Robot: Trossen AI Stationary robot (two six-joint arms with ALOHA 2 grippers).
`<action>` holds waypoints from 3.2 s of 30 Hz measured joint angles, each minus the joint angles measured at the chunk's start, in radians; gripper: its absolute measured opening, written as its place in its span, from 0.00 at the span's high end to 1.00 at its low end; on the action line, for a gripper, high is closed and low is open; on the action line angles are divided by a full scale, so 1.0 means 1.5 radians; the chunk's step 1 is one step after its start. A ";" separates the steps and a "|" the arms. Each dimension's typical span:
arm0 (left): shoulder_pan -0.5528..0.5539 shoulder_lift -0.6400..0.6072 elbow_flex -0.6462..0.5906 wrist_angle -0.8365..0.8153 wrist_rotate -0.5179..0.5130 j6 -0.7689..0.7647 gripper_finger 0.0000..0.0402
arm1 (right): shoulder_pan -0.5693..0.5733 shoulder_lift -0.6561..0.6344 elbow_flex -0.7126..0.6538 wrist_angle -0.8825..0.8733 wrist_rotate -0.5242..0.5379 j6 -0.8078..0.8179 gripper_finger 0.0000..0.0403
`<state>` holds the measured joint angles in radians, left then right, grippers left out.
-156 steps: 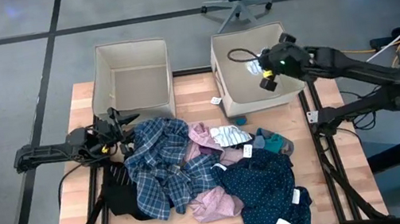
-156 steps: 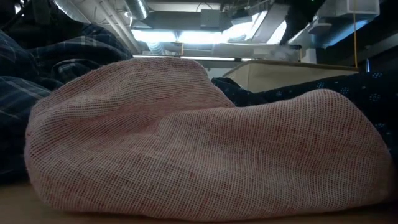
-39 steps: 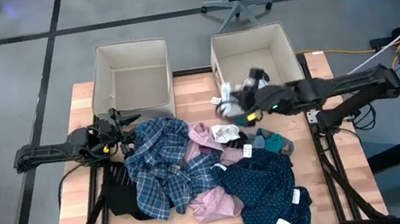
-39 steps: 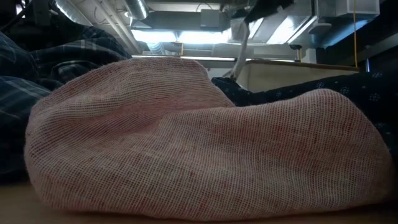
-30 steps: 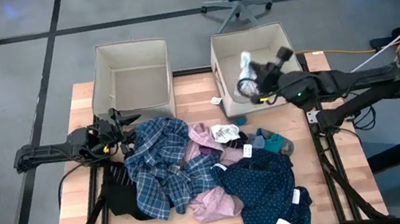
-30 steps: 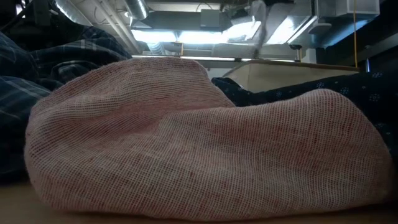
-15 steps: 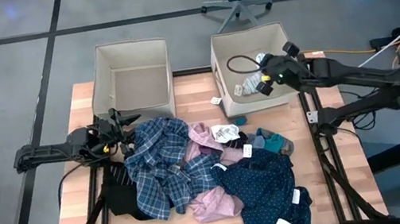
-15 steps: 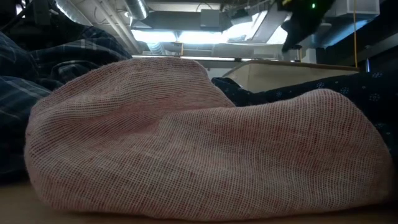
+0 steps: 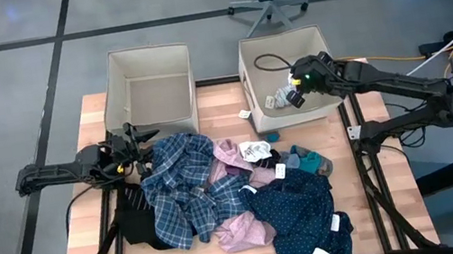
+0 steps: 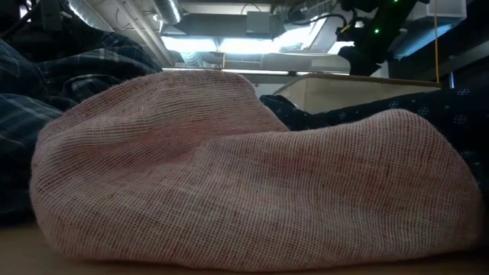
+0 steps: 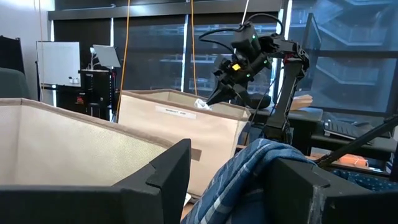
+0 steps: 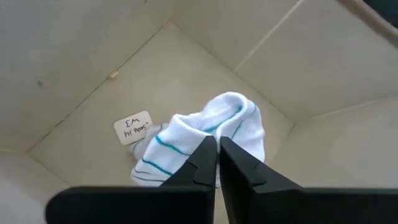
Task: Sort clothes
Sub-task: Put the white stripe sock into the right brown laundry organizer, then put the white sock into the right brown laundry organizer
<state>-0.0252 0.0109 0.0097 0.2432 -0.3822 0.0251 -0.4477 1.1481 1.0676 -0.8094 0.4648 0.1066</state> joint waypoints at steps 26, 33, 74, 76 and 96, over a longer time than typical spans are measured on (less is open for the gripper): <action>0.000 0.000 0.000 0.002 0.000 -0.001 0.57 | 0.226 0.087 0.072 0.176 -0.319 -0.138 0.44; 0.000 0.000 0.000 0.001 0.000 -0.001 0.57 | 0.300 0.202 0.072 0.212 -0.316 -0.259 0.44; 0.000 0.000 0.000 0.000 0.000 -0.002 0.57 | 0.335 0.349 0.086 0.234 -0.070 -0.459 0.99; 0.000 0.000 0.000 0.000 0.000 -0.002 0.57 | 0.343 0.332 0.106 0.224 -0.062 -0.458 0.98; 0.000 0.000 0.000 -0.003 0.000 -0.002 0.57 | 0.278 0.112 0.276 0.084 0.291 -0.406 0.97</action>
<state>-0.0250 0.0109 0.0101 0.2382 -0.3820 0.0223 -0.0304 1.3154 1.4811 -0.6840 0.9012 -0.5018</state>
